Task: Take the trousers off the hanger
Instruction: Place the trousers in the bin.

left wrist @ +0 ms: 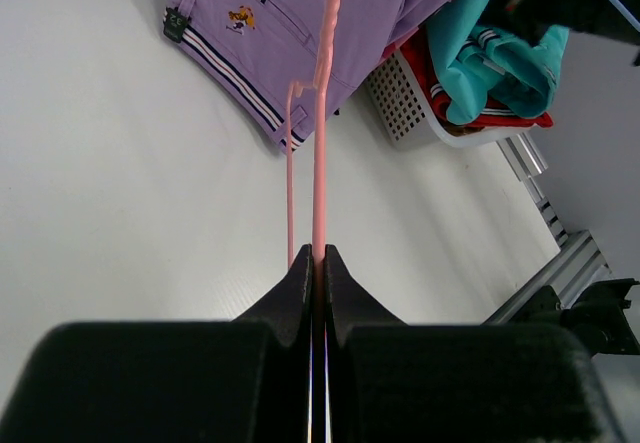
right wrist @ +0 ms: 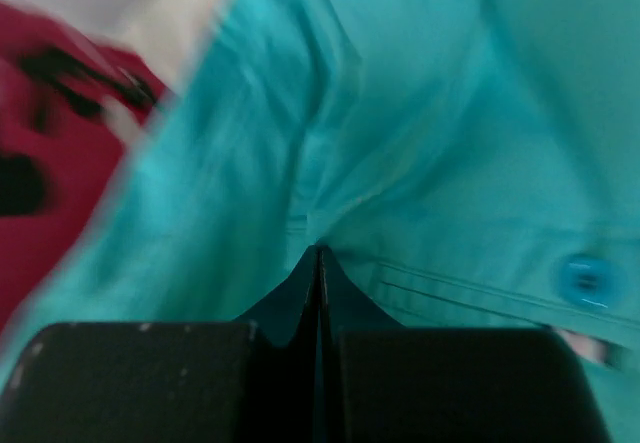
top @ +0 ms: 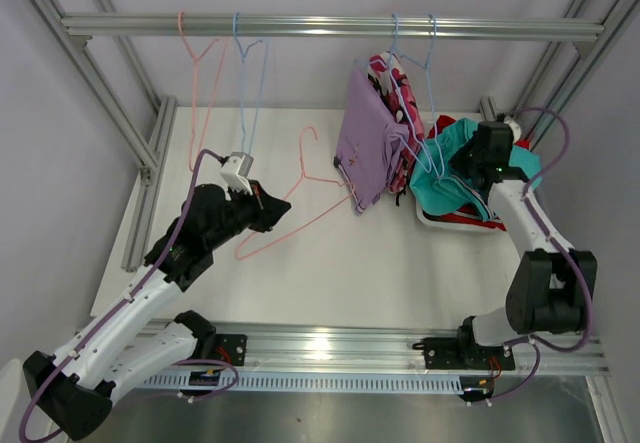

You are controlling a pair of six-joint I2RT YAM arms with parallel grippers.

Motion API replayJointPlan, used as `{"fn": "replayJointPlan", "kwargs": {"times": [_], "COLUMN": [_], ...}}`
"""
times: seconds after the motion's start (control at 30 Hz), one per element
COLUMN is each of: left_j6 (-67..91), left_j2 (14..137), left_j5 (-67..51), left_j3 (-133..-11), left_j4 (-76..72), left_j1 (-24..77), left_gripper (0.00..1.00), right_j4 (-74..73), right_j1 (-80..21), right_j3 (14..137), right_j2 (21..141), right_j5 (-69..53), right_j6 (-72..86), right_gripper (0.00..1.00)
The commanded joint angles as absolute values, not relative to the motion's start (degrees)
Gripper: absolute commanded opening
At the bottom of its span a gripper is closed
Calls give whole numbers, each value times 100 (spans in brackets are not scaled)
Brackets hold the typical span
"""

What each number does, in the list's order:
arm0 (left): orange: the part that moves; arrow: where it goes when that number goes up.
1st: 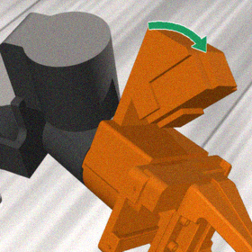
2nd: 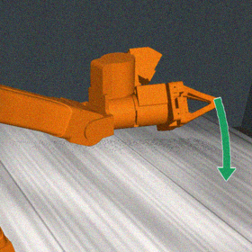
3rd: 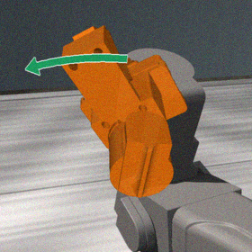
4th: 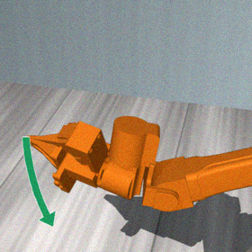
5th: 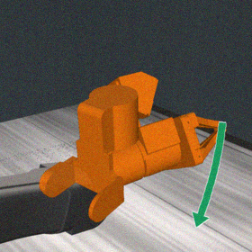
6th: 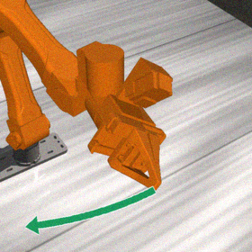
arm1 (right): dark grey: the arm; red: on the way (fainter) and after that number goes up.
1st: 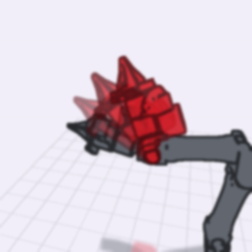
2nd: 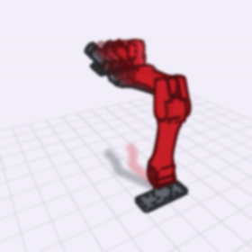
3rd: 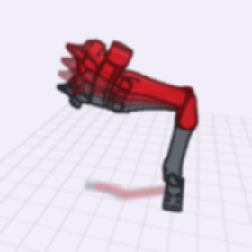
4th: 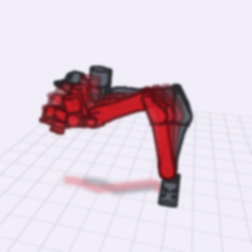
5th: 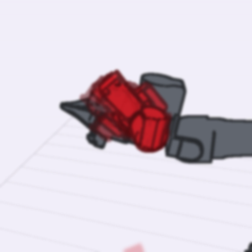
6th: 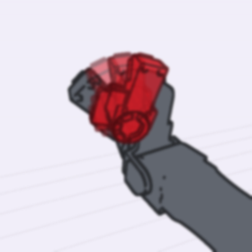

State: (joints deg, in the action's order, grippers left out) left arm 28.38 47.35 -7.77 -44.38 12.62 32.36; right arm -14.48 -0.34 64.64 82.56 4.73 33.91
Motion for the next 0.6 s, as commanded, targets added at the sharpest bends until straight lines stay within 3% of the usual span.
{"fn": "replayJointPlan", "kwargs": {"times": [0.0, 0.27, 0.57], "left_j6": [2742, 2751, 2733], "left_j2": [4641, 4685, 4684], "left_j5": [-896, -949, -932], "left_j3": [-4676, -4676, -4693], "left_j4": [1108, 1116, 1116], "left_j1": [3261, 3261, 3261], "left_gripper": [1, 0, 0], "right_j4": [-897, -1168, -2363], "right_j1": [-316, -439, -466], "right_j3": [6171, 5993, 7391], "right_j2": [8883, 9054, 8131], "right_j5": [158, 799, 1063], "right_j6": [3524, 3612, 3270], "right_gripper": [0, 0, 0]}}
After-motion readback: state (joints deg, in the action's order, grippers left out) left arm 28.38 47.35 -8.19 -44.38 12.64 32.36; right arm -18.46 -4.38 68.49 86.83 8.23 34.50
